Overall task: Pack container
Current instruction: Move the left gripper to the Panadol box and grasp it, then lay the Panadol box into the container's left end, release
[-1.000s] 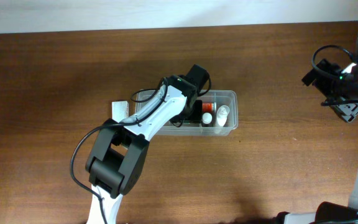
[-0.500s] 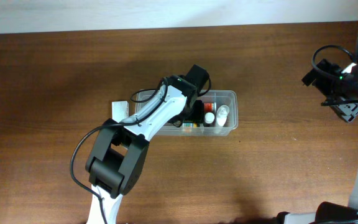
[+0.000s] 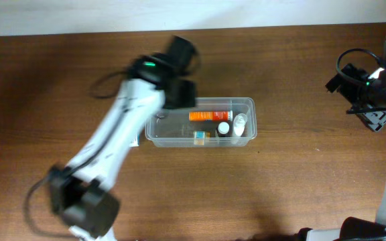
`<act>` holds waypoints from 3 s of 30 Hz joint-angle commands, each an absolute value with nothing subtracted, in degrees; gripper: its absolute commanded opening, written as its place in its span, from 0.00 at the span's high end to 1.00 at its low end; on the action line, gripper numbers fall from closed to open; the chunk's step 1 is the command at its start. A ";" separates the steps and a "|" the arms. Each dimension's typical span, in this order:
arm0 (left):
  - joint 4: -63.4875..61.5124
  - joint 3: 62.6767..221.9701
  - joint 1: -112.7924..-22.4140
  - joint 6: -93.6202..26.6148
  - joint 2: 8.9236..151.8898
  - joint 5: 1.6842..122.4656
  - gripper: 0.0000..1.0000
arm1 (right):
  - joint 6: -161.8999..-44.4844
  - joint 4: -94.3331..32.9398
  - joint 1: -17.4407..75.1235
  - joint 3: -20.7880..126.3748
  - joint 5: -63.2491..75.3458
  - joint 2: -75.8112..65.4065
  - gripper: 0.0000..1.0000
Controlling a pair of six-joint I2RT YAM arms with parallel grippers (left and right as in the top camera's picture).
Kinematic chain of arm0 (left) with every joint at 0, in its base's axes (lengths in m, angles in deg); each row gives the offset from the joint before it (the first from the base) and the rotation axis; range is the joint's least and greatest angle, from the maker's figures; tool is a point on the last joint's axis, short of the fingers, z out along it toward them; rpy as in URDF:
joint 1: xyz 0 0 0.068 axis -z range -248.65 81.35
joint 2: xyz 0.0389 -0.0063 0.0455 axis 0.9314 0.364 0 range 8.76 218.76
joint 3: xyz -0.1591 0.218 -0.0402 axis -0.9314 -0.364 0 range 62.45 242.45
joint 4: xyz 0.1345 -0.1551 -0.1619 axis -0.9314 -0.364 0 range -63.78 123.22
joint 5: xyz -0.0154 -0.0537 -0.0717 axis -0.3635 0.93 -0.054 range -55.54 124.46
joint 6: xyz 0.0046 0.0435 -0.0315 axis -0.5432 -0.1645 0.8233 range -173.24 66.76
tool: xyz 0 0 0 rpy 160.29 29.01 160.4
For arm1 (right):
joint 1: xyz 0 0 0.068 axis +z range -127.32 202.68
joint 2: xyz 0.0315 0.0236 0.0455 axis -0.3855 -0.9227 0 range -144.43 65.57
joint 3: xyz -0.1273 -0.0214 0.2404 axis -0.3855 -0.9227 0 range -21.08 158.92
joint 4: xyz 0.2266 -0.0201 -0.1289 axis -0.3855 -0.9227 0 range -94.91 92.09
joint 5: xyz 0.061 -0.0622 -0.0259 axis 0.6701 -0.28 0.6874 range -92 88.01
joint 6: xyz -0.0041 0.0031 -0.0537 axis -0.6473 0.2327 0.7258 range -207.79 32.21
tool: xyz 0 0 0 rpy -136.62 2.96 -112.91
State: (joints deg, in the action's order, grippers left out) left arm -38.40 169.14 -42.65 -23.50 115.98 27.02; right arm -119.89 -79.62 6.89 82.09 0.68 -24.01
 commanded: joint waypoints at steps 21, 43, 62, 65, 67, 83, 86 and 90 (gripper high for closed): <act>-25.46 150.54 -64.20 -32.57 127.04 31.08 0.06 | -119.52 -79.58 6.54 82.27 0.77 -24.16 0.02; -27.90 155.15 -64.20 -43.13 123.56 30.10 0.64 | -119.52 -79.58 6.51 82.27 0.77 -24.16 0.01; -25.46 154.96 -47.29 -96.51 104.85 42.23 0.70 | -119.52 -79.58 6.51 82.27 0.77 -24.16 0.02; -24.34 154.96 -45.25 -100.05 109.01 42.21 0.69 | -119.52 -79.58 6.51 82.27 0.77 -24.16 0.02; -24.19 154.96 -44.45 -103.13 111.61 42.21 0.69 | -119.52 -79.58 6.51 82.27 0.77 -24.16 0.02; -24.04 155.04 -44.10 -111.39 124.55 33.55 0.51 | -119.52 -79.58 6.51 82.27 0.77 -24.16 0.02; -24.43 155.31 -44.10 -110.87 124.24 31.52 0.50 | -119.52 -79.58 6.51 82.27 0.77 -24.16 0.02; -24.41 155.42 -44.10 -109.42 123.30 31.67 0.01 | -119.52 -79.58 6.51 82.27 0.77 -24.16 0.02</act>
State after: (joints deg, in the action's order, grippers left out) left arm -24.34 155.13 -44.01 -110.23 124.22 33.14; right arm -119.85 -79.60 6.89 82.09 0.68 -24.05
